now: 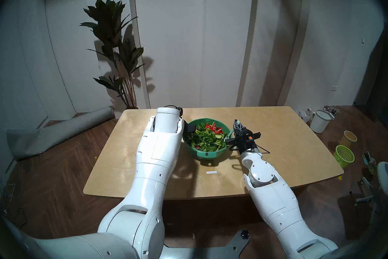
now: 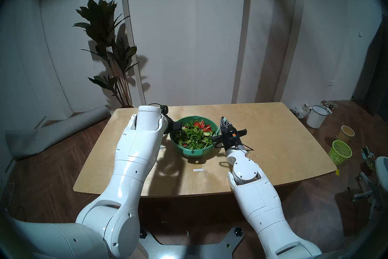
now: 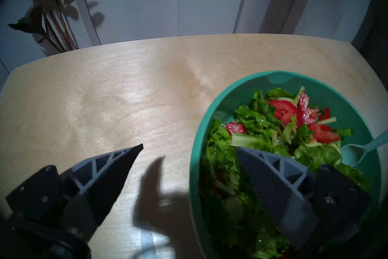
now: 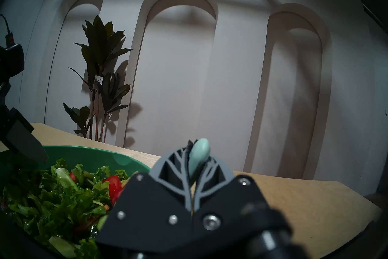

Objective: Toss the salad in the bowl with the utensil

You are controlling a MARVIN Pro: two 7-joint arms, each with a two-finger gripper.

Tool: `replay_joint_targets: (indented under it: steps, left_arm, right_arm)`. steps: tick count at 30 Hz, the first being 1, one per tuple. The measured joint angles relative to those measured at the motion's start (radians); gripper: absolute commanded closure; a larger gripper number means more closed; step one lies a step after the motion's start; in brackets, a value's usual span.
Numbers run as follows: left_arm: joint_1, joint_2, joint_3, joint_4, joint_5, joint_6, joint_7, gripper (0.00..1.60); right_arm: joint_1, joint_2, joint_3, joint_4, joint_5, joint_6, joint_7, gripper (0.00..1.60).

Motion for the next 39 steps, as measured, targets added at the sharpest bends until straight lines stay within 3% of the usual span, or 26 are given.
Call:
replay_joint_targets:
  steps: [17,18,19,20,21,22,23,39]
  left_arm:
    - [-0.066,-0.033,-0.126,0.161,-0.041,0.0,0.073,0.0]
    - [-0.071,-0.036,-0.134,0.17,-0.043,0.0,0.078,0.33]
    - [-0.076,-0.039,-0.142,0.18,-0.047,0.0,0.084,0.48]
    - [-0.08,-0.041,-0.147,0.186,-0.05,0.0,0.088,0.87]
    - [-0.084,-0.044,-0.152,0.193,-0.054,0.0,0.09,0.97]
    - [-0.088,-0.048,-0.155,0.197,-0.057,0.0,0.092,1.2]
    - [-0.093,-0.052,-0.16,0.203,-0.062,0.0,0.094,1.6]
    - [-0.154,-0.099,-0.242,0.275,-0.105,-0.001,0.178,1.6]
  right_arm:
    - [0.001,-0.009,-0.012,0.005,-0.015,-0.012,-0.018,1.6]
    - [0.001,-0.01,-0.013,0.006,-0.016,-0.013,-0.019,1.6]
    - [0.001,-0.01,-0.015,0.006,-0.017,-0.013,-0.021,1.6]
    - [0.001,-0.01,-0.015,0.007,-0.018,-0.014,-0.022,1.6]
    - [0.002,-0.011,-0.016,0.007,-0.019,-0.014,-0.023,1.6]
    - [0.002,-0.011,-0.017,0.008,-0.019,-0.015,-0.024,1.6]
    - [0.002,-0.012,-0.018,0.009,-0.02,-0.015,-0.025,1.6]
    - [-0.001,-0.019,-0.026,0.02,-0.035,-0.021,-0.035,1.6]
